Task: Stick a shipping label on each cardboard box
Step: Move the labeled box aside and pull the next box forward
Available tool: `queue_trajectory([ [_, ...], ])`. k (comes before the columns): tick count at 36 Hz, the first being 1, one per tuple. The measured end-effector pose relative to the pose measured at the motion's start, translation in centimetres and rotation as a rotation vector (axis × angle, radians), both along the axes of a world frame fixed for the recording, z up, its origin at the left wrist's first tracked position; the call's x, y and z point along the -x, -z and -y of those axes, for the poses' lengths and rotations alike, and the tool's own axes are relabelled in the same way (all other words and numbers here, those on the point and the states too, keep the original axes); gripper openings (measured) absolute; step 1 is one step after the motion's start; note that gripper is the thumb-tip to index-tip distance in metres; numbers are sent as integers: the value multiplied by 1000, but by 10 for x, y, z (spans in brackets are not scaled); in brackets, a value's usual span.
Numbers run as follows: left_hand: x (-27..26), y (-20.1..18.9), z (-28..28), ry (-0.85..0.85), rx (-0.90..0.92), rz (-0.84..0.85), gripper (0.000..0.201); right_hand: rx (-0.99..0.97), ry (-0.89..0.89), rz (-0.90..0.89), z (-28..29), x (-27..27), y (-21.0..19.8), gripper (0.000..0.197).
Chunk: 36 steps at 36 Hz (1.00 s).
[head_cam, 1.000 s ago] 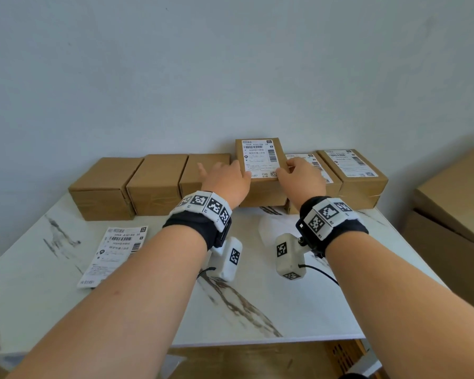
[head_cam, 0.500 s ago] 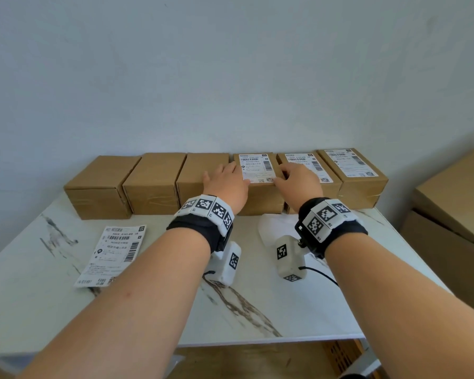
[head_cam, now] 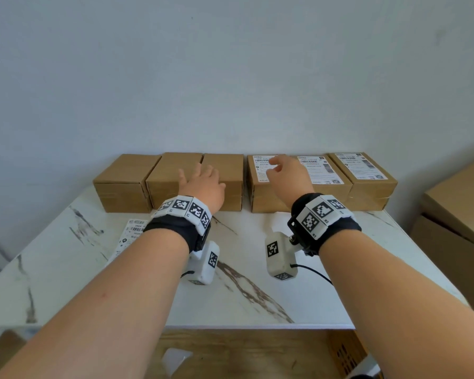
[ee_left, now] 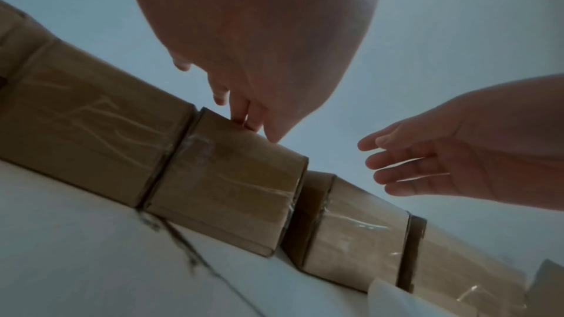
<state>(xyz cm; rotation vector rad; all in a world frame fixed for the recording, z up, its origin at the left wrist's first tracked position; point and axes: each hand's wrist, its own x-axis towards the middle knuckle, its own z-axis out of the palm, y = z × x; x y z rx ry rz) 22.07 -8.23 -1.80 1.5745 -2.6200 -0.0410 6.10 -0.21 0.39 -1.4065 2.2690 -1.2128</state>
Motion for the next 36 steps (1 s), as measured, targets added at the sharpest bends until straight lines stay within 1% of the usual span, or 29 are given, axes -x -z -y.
queue_trajectory([
  [3,-8,3,-1,52,31,18,50,-26,-15,4,0,-10,3,37],
  [5,-12,2,0,89,64,-19,45,-34,-28,28,0,-17,4,38],
  [8,-17,2,-2,127,88,-119,38,-43,-42,41,-1,-24,6,36],
  [12,-24,2,-16,118,145,-268,24,-45,-73,58,-4,-33,9,35],
  [15,-28,6,-29,133,212,-398,20,-56,-94,77,-9,-42,13,35],
  [17,-30,10,-37,143,205,-482,17,-84,-109,70,-14,-47,16,37],
  [20,-34,14,-47,150,209,-557,13,-97,-128,56,-23,-54,21,39],
  [27,-44,17,-74,110,217,-629,15,-64,-157,63,-52,-63,26,40],
  [36,-53,23,-106,123,147,-671,16,-51,-139,43,-84,-72,33,34],
])
